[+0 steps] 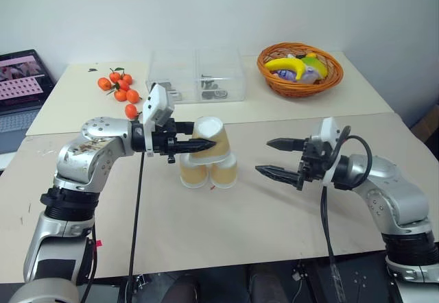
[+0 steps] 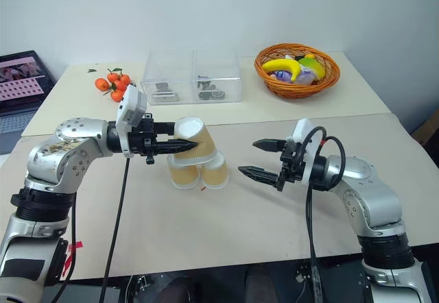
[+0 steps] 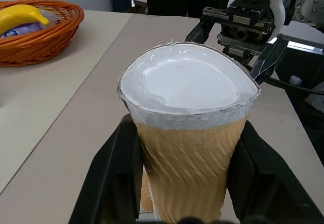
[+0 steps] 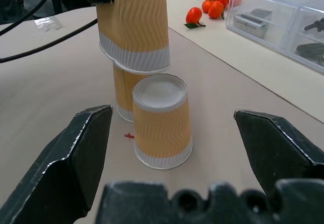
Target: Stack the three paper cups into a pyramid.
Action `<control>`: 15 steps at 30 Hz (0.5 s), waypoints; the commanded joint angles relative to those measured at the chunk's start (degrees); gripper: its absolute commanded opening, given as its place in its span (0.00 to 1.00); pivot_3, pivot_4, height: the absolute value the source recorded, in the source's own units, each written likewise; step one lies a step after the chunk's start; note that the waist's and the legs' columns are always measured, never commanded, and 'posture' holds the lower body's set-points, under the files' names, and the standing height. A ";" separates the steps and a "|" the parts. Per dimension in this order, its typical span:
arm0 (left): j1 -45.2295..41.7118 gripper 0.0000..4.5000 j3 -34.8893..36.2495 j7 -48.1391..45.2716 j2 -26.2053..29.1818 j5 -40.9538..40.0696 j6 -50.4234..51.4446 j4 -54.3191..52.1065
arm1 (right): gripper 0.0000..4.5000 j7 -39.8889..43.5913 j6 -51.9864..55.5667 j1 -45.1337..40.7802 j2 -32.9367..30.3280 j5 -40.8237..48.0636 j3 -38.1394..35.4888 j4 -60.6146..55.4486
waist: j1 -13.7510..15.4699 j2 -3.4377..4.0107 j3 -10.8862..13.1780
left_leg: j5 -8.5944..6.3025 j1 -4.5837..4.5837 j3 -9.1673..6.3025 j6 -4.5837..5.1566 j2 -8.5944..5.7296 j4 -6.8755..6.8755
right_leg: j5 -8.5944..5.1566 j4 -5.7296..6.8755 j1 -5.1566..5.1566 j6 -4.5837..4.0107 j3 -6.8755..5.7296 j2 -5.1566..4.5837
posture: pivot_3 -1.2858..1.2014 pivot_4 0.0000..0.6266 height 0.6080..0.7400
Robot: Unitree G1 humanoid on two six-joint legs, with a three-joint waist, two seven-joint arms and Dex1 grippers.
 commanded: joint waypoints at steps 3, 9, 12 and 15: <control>-0.81 0.42 1.81 -0.04 0.75 1.39 -2.62 1.79 | 1.00 -0.35 -1.54 -0.56 0.29 -0.20 -0.46 -0.54 | 0.00 0.00 0.00 | 0.00 0.00 0.00 0.00 -0.01 0.01 | 0.00 0.00 0.00 0.00 0.00 0.00 | 0.52 0.24 0.91; -1.35 0.42 1.65 0.14 -0.04 2.31 -3.85 4.21 | 1.00 -0.94 -1.62 -0.74 0.57 -0.31 -0.45 -0.35 | -0.01 0.00 0.00 | 0.00 0.01 0.00 0.00 0.00 0.01 | 0.00 0.02 0.00 0.00 0.00 0.00 | 0.52 0.24 0.91; -1.36 0.42 1.51 0.28 -0.48 2.50 -4.08 4.33 | 1.00 -1.14 -1.56 -0.53 0.53 -0.24 -0.58 -0.64 | 0.02 0.00 0.00 | 0.00 0.00 0.00 0.00 -0.01 0.01 | 0.00 0.00 0.00 0.00 0.00 0.00 | 0.52 0.24 0.91; -1.42 0.42 1.43 0.60 -1.01 2.57 -4.44 4.49 | 1.00 -1.25 -1.49 -0.36 0.45 -0.12 -0.75 -0.82 | 0.01 0.00 0.00 | 0.00 0.00 0.00 0.00 0.00 0.01 | 0.01 0.01 0.00 -0.01 0.00 0.00 | 0.52 0.24 0.91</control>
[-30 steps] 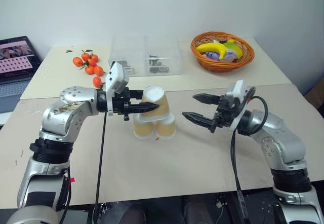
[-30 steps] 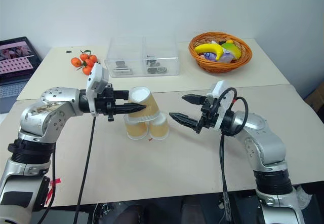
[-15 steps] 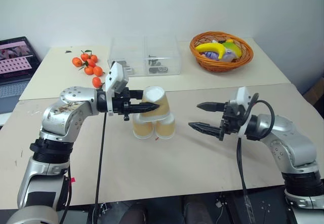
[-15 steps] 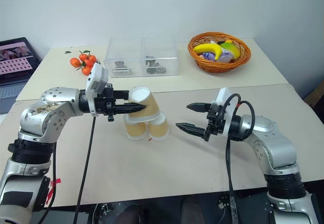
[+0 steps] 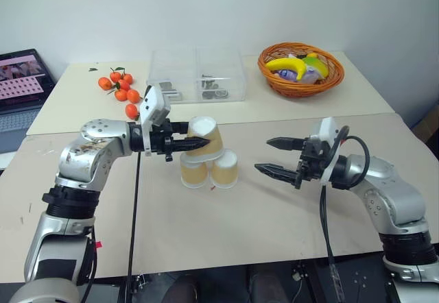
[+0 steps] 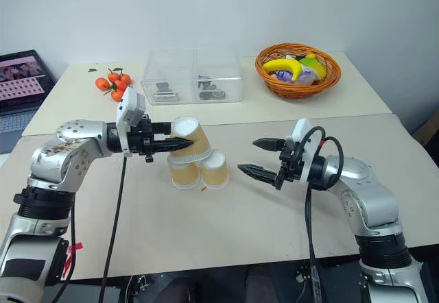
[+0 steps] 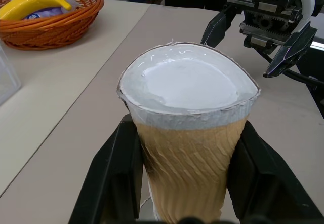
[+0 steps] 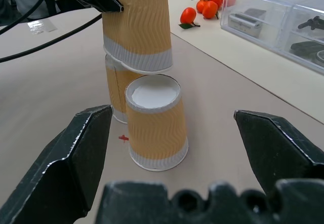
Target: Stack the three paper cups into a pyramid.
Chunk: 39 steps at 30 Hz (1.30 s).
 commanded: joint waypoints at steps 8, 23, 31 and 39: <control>-2.06 0.87 2.68 3.17 -2.06 0.06 -1.32 -0.40 | 1.00 -0.64 -1.02 -0.55 -0.07 0.21 -0.89 -1.52 | -0.03 0.00 0.00 | 0.00 0.00 0.00 0.00 0.00 0.01 | 0.00 0.00 0.00 0.00 0.00 0.00 | 0.52 0.24 0.91; 0.22 0.87 16.22 13.11 -1.77 -13.66 9.36 -12.13 | 1.00 0.57 -1.74 -2.79 0.32 -0.62 0.42 0.97 | -0.22 0.00 0.00 | 0.00 0.02 0.00 0.00 0.01 0.01 | 0.01 0.02 0.00 0.00 0.01 0.00 | 0.52 0.24 0.91; 13.16 0.87 25.28 31.13 -2.51 -11.16 12.38 -19.81 | 1.00 -0.76 -2.05 -1.13 -0.03 -0.79 -1.85 2.38 | -0.09 0.00 0.00 | 0.01 0.04 0.00 -0.01 0.01 0.00 | 0.02 0.01 -0.01 0.00 0.04 0.00 | 0.52 0.24 0.91; 29.13 0.87 30.74 45.45 -10.60 -5.46 6.41 -24.28 | 1.00 -11.65 -4.68 3.12 2.55 -3.73 -10.31 10.59 | 1.37 -0.03 -0.01 | 0.01 0.06 0.02 -0.03 -0.02 0.00 | 0.05 0.00 0.03 -0.04 0.04 -0.04 | 0.52 0.24 0.91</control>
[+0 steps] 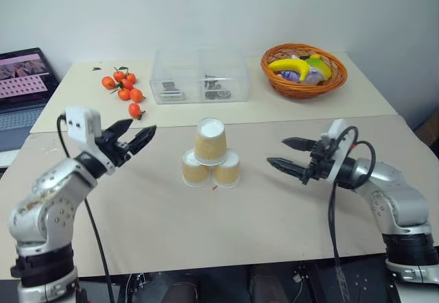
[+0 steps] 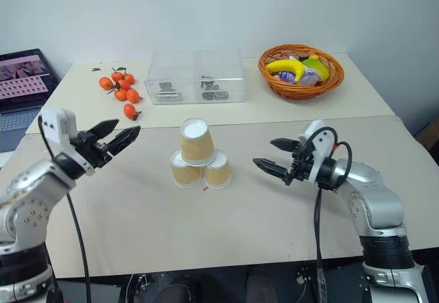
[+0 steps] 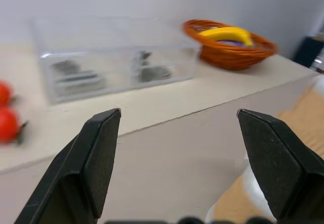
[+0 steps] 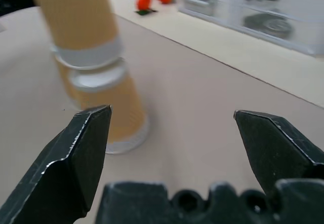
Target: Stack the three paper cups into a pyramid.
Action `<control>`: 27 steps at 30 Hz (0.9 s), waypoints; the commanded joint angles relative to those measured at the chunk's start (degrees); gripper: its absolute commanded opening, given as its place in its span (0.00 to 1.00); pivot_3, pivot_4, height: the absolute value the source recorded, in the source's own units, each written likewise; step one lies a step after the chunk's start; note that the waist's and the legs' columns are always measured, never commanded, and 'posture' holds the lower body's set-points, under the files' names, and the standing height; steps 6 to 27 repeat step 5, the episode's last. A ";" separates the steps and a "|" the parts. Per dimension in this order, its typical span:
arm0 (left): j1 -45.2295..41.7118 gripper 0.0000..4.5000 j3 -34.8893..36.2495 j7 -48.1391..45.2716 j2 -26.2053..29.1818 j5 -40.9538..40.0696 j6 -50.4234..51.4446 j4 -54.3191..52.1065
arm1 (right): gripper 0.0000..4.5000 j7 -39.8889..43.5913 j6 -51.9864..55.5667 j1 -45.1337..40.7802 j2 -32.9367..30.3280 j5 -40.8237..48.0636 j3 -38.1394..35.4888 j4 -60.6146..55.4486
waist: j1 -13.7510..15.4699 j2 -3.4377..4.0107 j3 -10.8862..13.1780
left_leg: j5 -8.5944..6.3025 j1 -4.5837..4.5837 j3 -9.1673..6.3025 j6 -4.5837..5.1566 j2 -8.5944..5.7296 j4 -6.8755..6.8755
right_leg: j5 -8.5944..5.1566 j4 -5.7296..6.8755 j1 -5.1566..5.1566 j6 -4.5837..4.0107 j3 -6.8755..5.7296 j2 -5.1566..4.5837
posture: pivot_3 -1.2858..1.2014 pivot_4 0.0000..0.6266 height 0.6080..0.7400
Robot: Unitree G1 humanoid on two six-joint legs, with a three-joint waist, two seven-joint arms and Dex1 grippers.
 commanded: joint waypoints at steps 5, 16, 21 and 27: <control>5.49 0.87 2.37 8.96 -4.91 6.67 -8.01 -0.14 | 1.00 -11.32 -1.10 -1.68 4.44 1.31 -9.51 2.39 | 0.46 0.01 -0.01 | 0.01 0.01 0.03 -0.02 0.01 -0.02 | 0.03 -0.03 0.02 -0.03 0.01 0.01 | 0.52 0.24 0.91; 5.49 0.87 2.37 8.96 -4.91 6.67 -8.01 -0.14 | 1.00 -11.32 -1.10 -1.68 4.44 1.31 -9.51 2.39 | 0.46 0.01 -0.01 | 0.01 0.01 0.03 -0.02 0.01 -0.02 | 0.03 -0.03 0.02 -0.03 0.01 0.01 | 0.52 0.24 0.91; 5.49 0.87 2.37 8.96 -4.91 6.67 -8.01 -0.14 | 1.00 -11.32 -1.10 -1.68 4.44 1.31 -9.51 2.39 | 0.46 0.01 -0.01 | 0.01 0.01 0.03 -0.02 0.01 -0.02 | 0.03 -0.03 0.02 -0.03 0.01 0.01 | 0.52 0.24 0.91; 5.49 0.87 2.37 8.96 -4.91 6.67 -8.01 -0.14 | 1.00 -11.32 -1.10 -1.68 4.44 1.31 -9.51 2.39 | 0.46 0.01 -0.01 | 0.01 0.01 0.03 -0.02 0.01 -0.02 | 0.03 -0.03 0.02 -0.03 0.01 0.01 | 0.52 0.24 0.91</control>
